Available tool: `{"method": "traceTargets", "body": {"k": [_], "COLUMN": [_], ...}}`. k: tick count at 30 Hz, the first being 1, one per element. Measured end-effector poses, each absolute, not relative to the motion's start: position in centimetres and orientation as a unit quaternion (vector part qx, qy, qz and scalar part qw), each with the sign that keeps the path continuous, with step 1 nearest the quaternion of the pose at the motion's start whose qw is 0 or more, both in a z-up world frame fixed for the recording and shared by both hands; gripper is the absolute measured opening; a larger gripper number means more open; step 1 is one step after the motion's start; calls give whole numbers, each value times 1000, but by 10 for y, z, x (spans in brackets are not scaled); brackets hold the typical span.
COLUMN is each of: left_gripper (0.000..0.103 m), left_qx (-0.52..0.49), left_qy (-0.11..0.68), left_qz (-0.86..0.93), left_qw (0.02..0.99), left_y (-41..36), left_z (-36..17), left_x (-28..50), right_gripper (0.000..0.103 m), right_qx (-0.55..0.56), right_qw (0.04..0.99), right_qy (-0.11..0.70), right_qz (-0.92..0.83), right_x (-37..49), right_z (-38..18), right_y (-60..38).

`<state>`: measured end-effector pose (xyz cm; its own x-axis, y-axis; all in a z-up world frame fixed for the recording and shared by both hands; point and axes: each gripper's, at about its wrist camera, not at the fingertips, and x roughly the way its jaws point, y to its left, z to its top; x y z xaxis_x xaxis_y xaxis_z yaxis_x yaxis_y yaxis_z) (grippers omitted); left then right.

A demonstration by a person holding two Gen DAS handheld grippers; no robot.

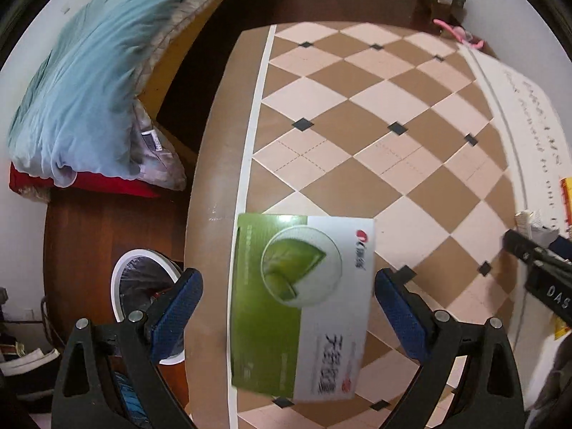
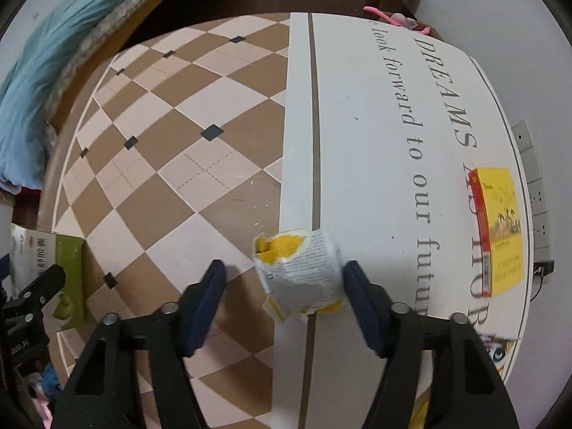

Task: Collect trash
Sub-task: 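Grasp the crumpled yellow-white wrapper with the right tool while the left tool grasps the green medicine box, then carry the wrapper and green box over the wastebasket and open both tools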

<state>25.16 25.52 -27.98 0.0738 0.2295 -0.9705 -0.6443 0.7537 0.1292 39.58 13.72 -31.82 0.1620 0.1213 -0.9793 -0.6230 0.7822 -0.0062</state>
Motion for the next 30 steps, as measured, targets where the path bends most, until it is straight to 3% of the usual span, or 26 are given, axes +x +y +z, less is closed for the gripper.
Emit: {"method": "traceTargets", "body": {"k": [2, 3, 4, 5, 16, 30], "left_gripper": [97, 86, 76, 58, 55, 55], "left_qx": [-170, -170, -171, -175, -170, -208], "left_qy": [609, 607, 604, 603, 564, 438], "left_qz": [307, 307, 306, 307, 321, 365], "left_qw": [711, 713, 715, 715, 741, 795], "left_y": [256, 256, 256, 256, 250, 278], "left_z": [-284, -285, -285, -285, -258, -149], "left_x": [252, 253, 252, 251, 237, 140], "right_gripper": [58, 48, 47, 47, 42, 42], "right_qx": [-215, -217, -217, -213, -207, -177], "right_qw": [734, 736, 736, 735, 739, 733], "right_qy": [592, 589, 587, 589, 574, 507], "right_qz": [254, 255, 257, 260, 286, 417], "right_x": [397, 397, 398, 399, 381, 278], "right_z": [-318, -317, -316, -316, -302, -201], "right_y": [139, 139, 138, 137, 127, 183]}}
